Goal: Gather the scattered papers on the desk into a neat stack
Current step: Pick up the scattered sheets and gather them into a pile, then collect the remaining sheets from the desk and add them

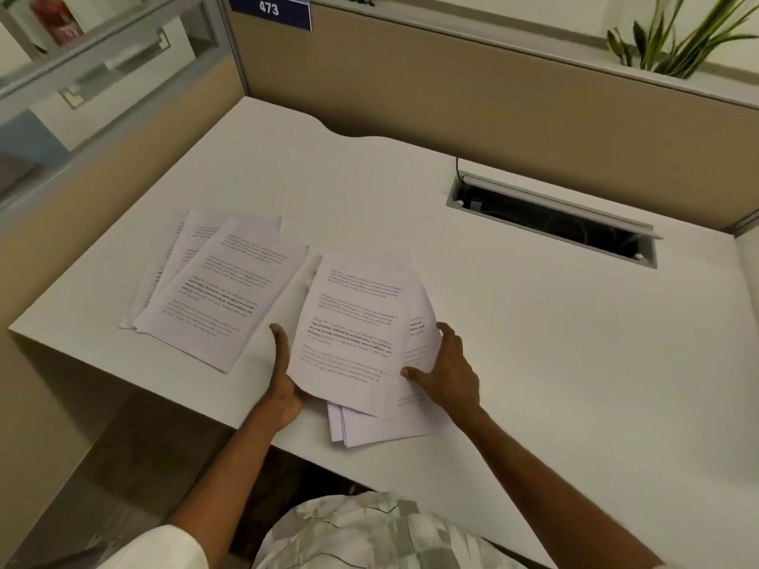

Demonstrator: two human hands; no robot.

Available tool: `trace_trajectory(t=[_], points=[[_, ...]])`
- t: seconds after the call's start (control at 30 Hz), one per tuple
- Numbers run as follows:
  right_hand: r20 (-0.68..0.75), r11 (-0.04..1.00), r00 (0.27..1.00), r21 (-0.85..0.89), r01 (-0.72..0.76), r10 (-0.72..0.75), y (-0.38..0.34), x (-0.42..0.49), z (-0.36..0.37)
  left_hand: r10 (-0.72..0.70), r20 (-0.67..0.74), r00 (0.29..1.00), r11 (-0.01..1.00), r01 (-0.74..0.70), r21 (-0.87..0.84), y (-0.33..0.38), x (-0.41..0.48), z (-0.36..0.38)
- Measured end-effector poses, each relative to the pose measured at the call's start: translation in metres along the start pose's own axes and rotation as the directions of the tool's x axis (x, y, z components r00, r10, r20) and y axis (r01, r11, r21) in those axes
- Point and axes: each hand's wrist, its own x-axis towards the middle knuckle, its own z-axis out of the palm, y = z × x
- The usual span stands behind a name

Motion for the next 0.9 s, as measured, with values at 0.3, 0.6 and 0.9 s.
trace_trajectory(t=[0.3,0.6,0.9], points=[[-0.097,0.996,0.995,0.088,0.03,-0.021,0.013,-0.003,-0.007,0.143,-0.13,0.981,0.896,-0.073,0.438,-0.023,0.004,0.014],[-0.035,0.971,0.995,0.223,-0.087,0.098,0.025,0.001,-0.007,0.286,-0.076,0.955,0.856,-0.219,0.467,-0.038,-0.003,0.04],[-0.035,0.645,0.999,0.763,0.05,-0.035,-0.006,0.008,-0.078,0.433,0.133,0.892,0.808,-0.449,0.381,0.016,-0.018,0.065]])
